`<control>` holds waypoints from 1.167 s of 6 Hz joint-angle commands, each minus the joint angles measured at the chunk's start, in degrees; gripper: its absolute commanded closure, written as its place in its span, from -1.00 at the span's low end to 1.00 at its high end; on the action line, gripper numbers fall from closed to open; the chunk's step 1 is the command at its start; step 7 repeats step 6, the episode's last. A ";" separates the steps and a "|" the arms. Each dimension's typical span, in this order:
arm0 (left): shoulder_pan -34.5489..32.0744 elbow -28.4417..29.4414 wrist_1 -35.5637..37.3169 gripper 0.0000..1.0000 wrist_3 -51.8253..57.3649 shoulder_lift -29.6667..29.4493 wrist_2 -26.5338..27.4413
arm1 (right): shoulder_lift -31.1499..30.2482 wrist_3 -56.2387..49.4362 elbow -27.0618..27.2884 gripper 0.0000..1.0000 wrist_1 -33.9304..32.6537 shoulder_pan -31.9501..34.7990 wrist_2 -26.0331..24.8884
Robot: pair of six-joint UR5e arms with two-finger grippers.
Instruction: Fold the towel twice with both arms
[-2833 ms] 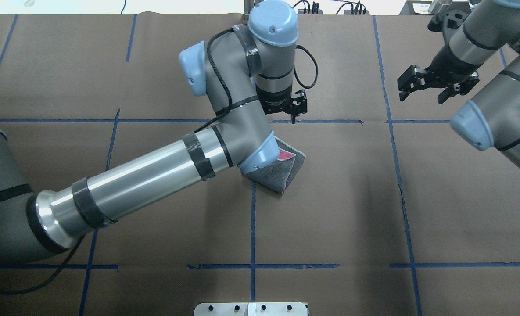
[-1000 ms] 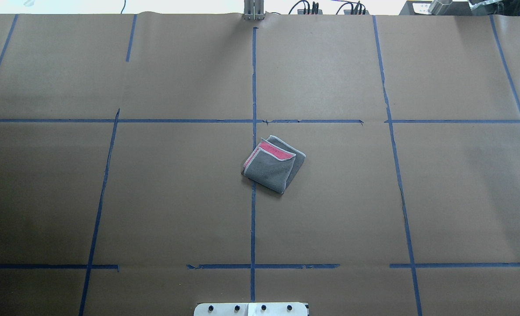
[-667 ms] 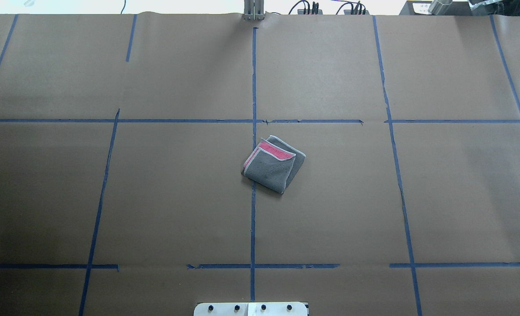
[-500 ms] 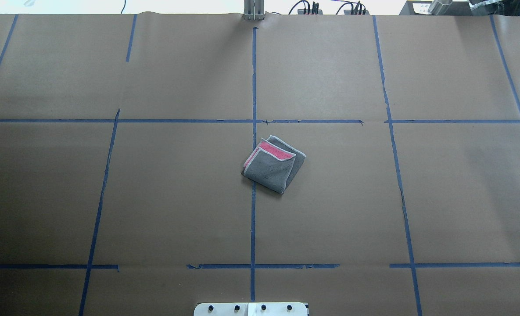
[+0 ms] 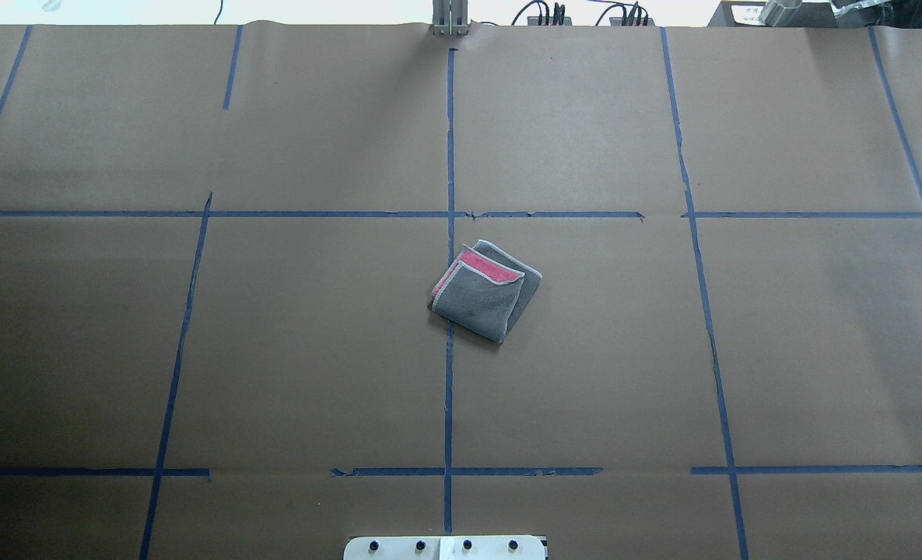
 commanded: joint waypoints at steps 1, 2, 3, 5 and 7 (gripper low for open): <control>0.00 0.51 0.09 -1.00 0.00 0.21 0.06 | -0.05 -0.20 -0.48 -1.00 0.08 -0.09 0.30; 0.00 0.34 0.09 -1.00 0.00 0.74 -0.02 | -0.05 -0.29 -0.56 -1.00 0.00 -0.09 0.22; 0.00 0.34 0.09 -1.00 0.00 0.83 -0.02 | -0.14 -0.29 -0.91 -1.00 0.00 -0.09 0.22; 0.00 0.25 0.09 -1.00 0.00 0.83 -0.02 | -0.14 -0.29 -1.18 -1.00 0.00 -0.09 0.30; 0.00 -0.01 0.09 -1.00 0.00 0.83 -0.02 | -0.14 -0.29 -1.18 -1.00 0.00 -0.09 0.39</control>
